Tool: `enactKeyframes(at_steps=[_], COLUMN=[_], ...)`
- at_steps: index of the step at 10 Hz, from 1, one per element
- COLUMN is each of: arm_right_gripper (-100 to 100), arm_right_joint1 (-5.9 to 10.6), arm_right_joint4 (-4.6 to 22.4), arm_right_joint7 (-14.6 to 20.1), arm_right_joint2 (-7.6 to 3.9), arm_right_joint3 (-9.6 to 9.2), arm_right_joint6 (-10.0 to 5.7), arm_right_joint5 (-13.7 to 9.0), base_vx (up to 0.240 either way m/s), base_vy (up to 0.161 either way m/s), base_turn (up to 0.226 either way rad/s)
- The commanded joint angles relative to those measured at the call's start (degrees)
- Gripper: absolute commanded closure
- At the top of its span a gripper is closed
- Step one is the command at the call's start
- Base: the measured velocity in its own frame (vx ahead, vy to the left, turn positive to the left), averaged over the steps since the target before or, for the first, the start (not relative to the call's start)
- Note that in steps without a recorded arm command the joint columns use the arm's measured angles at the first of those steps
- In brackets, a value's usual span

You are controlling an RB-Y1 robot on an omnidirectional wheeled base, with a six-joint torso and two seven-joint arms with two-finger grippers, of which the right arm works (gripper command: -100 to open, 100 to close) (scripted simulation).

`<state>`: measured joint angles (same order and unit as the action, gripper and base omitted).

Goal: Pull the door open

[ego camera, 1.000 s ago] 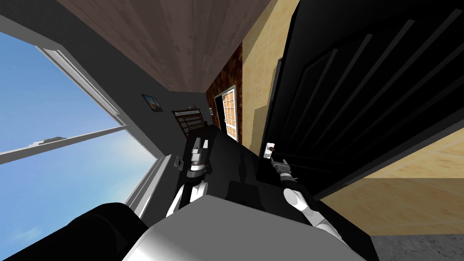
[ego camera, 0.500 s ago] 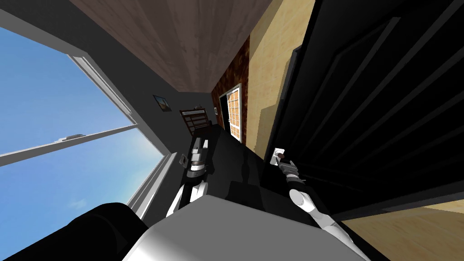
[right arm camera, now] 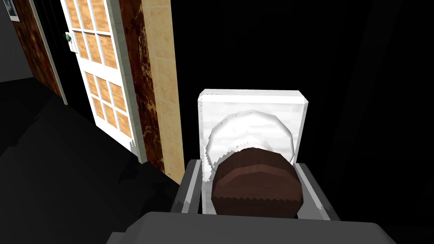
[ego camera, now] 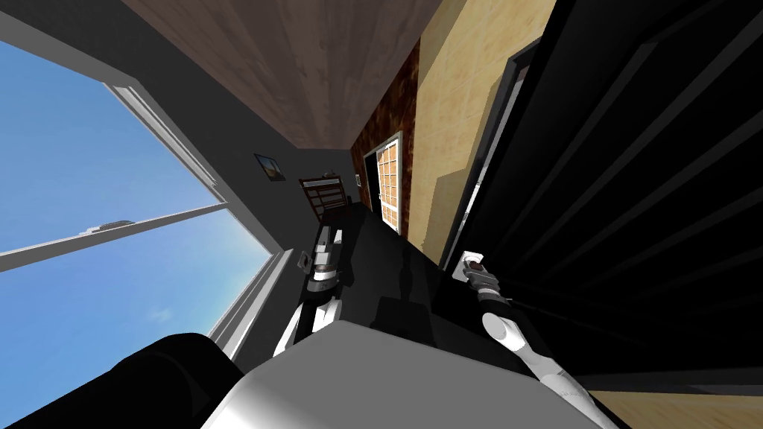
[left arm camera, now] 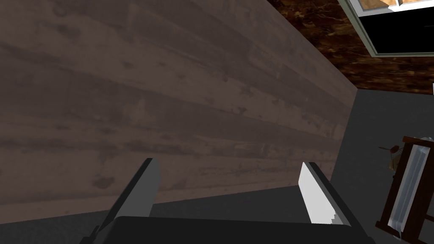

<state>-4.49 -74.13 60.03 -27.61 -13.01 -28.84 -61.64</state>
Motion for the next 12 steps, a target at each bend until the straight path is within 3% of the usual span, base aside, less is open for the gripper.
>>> enactKeyframes(at_steps=[1,5,12], arm_right_gripper=[100,100,100], arm_right_joint1=[-0.02,-0.02,-1.43], arm_right_joint4=[-0.1,-0.1,-1.5], arm_right_joint7=[-0.1,-0.1,4.4], arm_right_joint2=[0.08,0.08,-4.61], arm_right_joint3=[-0.08,-0.08,-3.63], arm_right_joint6=[0.12,0.12,-1.03], arm_right_joint5=[0.0,0.0,0.3], base_vx=[-0.021,-0.006,-0.196], base_vy=[-0.007,-0.001,-0.062], base_turn=[-0.015,0.005,0.150])
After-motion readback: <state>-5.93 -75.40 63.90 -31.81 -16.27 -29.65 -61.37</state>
